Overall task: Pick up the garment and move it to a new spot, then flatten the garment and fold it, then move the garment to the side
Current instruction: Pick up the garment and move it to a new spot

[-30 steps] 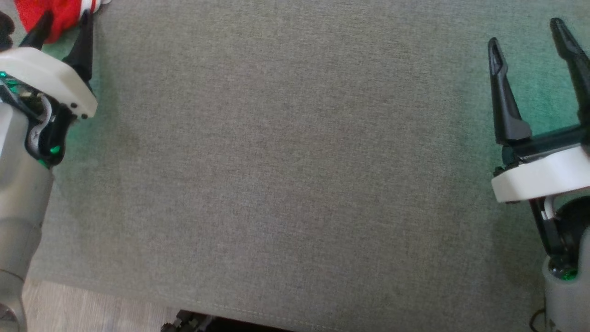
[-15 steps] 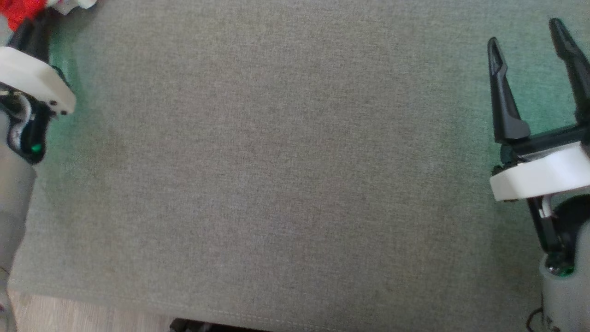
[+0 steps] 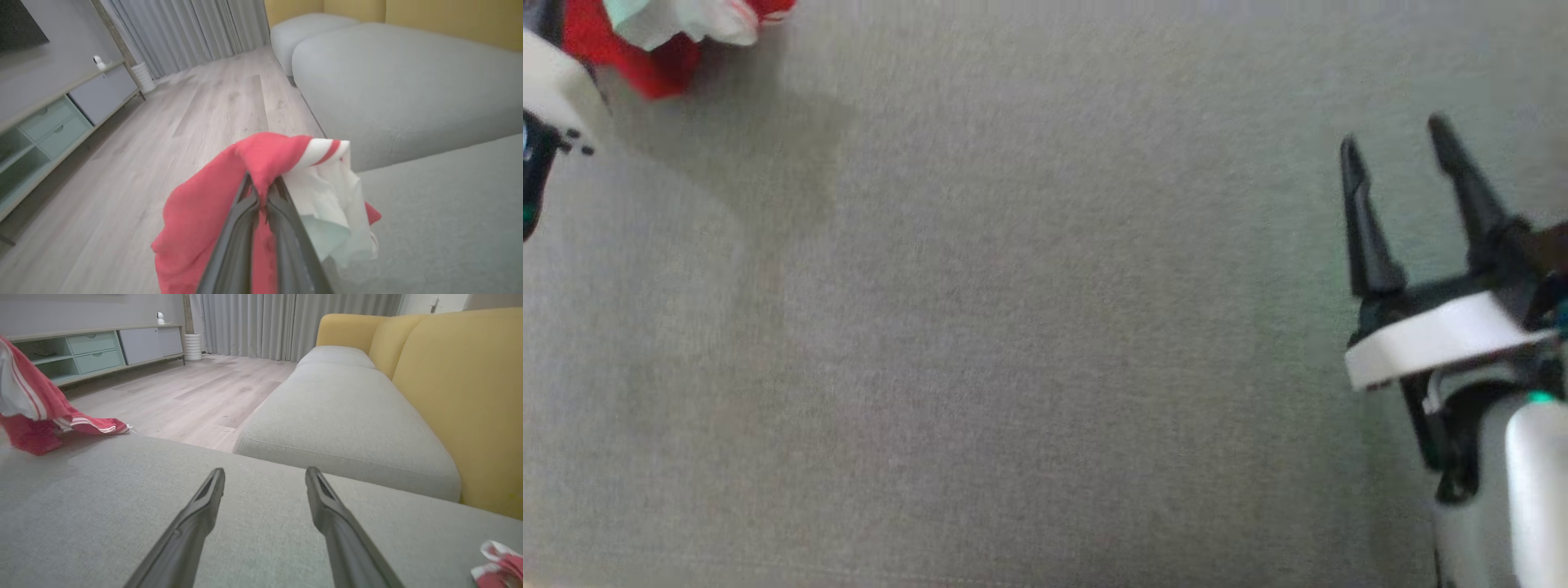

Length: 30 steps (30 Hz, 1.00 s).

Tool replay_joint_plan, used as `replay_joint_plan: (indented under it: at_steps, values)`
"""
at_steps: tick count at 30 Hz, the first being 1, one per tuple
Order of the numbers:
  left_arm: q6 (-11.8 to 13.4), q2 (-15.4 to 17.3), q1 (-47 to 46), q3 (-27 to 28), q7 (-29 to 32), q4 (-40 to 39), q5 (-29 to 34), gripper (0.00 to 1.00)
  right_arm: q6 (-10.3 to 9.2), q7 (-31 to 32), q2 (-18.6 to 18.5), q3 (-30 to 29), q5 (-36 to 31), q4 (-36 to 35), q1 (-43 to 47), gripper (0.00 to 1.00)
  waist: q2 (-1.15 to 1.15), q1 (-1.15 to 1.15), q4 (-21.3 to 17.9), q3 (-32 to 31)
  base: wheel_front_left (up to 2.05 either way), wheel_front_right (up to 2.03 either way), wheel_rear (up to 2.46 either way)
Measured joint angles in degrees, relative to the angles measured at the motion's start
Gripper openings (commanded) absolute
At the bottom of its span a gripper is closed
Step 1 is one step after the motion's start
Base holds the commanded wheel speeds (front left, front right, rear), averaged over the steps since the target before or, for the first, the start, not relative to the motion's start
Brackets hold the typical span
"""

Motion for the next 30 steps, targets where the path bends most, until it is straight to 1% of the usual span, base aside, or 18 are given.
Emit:
replay_joint_plan:
  at_steps: [2,6,8,10,11,12,15,18,20,21,22,24,26,30]
  values:
    - [0.0,0.08,-0.27,-0.68,1.07,-2.53,-0.01,0.0,0.0,-1.02,0.22,0.43,0.88,1.88,1.96,1.0,0.0,0.0,-0.99,-2.54,0.0,0.0,0.0]
    - [0.1,-0.7,-0.27,-1.76,4.11,-7.44,-0.2,0.0,0.0,-2.92,0.69,1.78,5.1,4.81,5.26,1.0,0.0,-0.01,-3.4,-7.83,0.0,0.0,0.0]
    - [0.19,-1.62,-0.25,-1.82,5.76,-9.92,-1.57,0.0,0.0,-3.7,0.8,2.33,6.23,5.77,6.5,1.0,0.0,-0.01,-4.84,-10.36,0.0,0.0,0.0]
    - [0.81,-3.0,-0.25,-1.91,7.38,-12.92,-2.68,0.0,0.0,-4.33,0.83,3.19,7.5,6.62,7.24,1.0,0.0,-0.02,-6.49,-12.58,0.0,0.0,0.0]
    - [0.81,-3.0,-0.25,-1.91,7.38,-12.92,-2.68,0.0,0.0,-4.33,0.83,3.19,7.5,6.62,7.24,1.0,0.0,-0.02,-6.49,-12.58,0.0,0.0,0.0]
    - [1.27,-3.87,-0.26,-1.91,7.95,-14.44,-3.23,0.0,0.0,-4.67,0.9,3.49,7.93,6.93,7.48,1.0,0.0,-0.01,-7.39,-13.52,0.0,0.0,0.0]
    - [3.28,-7.19,-0.3,-1.85,9.59,-18.89,-5.2,0.0,0.0,-5.53,1.03,3.37,8.96,7.59,7.9,1.0,0.0,-0.01,-10.04,-16.01,0.0,0.0,0.0]
    - [5.76,-11.76,-0.36,-1.31,10.82,-23.16,-8.27,0.0,0.0,-6.26,1.04,2.48,9.05,8.02,7.99,1.0,0.0,-0.01,-12.18,-17.74,0.0,0.0,0.0]
    - [7.14,-14.54,-0.36,-1.24,11.52,-25.81,-10.17,0.0,0.0,-6.79,1.04,1.37,9.59,8.09,8.42,1.0,0.0,-0.01,-13.13,-18.26,0.0,0.0,0.0]
    - [7.5,-15.66,-0.3,-1.25,11.69,-26.99,-10.82,0.0,0.0,-6.94,1.04,0.86,9.61,8.13,8.82,1.0,0.0,-0.01,-13.38,-18.23,0.0,0.0,0.0]
    - [8.39,-16.59,-0.12,-1.13,11.69,-27.95,-11.68,0.0,0.0,-7.32,1.04,0.41,9.76,8.4,9.16,1.0,0.0,-0.01,-13.44,-18.02,0.0,0.0,0.0]
    - [9.91,-17.45,1.3,-1.1,11.31,-29.08,-12.55,0.0,0.0,-7.58,1.05,-0.66,9.95,8.87,9.42,1.0,0.0,0.01,-13.33,-17.32,0.0,0.0,0.0]
    - [11.39,-17.42,5.34,-0.73,10.24,-29.17,-13.54,0.0,0.0,-8.08,1.07,-1.26,9.99,9.14,9.42,1.0,0.0,0.01,-13.16,-16.52,0.0,0.0,0.0]
    - [13.93,-17.07,19.14,0.66,6.64,-25.58,-16.47,0.0,0.0,-8.75,1.13,-2.21,9.99,10.04,9.42,1.0,0.0,0.02,-12.85,-14.89,0.0,0.0,0.0]
